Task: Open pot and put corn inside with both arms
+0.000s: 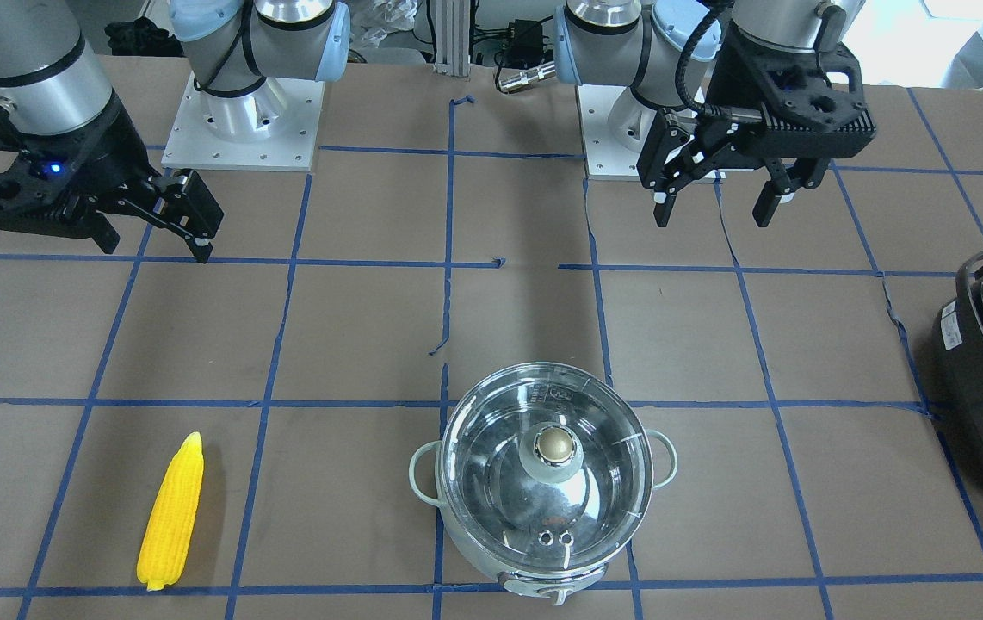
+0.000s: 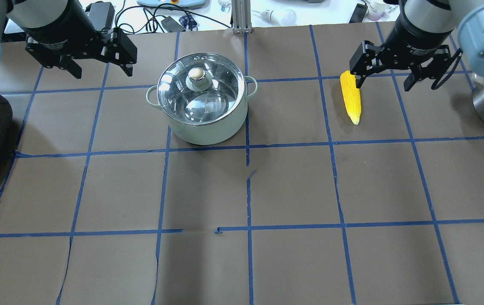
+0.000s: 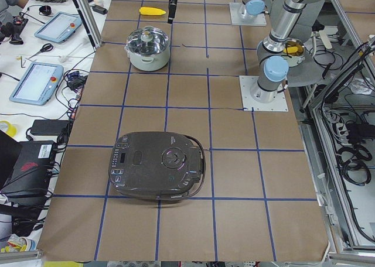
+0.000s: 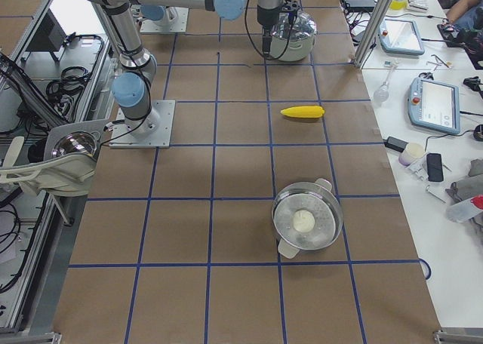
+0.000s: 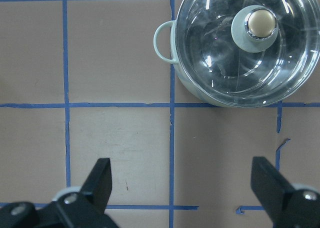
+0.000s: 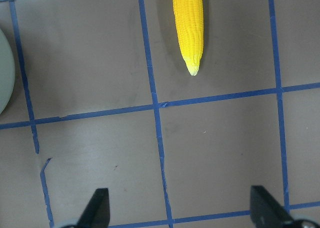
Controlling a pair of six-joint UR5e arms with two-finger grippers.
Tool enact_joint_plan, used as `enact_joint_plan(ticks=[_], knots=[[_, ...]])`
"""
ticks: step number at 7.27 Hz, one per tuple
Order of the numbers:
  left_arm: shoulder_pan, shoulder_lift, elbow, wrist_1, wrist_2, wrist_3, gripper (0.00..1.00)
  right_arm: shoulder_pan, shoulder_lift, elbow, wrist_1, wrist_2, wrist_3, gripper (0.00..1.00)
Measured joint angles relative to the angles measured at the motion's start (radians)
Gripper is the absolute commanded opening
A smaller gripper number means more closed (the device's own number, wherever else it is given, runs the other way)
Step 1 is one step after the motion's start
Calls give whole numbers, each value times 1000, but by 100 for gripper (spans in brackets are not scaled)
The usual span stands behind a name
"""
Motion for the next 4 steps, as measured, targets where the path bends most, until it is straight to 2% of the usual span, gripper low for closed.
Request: enact_joint_plan(ticks=[4], knots=[[0,-2,1,-1,1,-1,100,0,-1,8,4,3,7,100]])
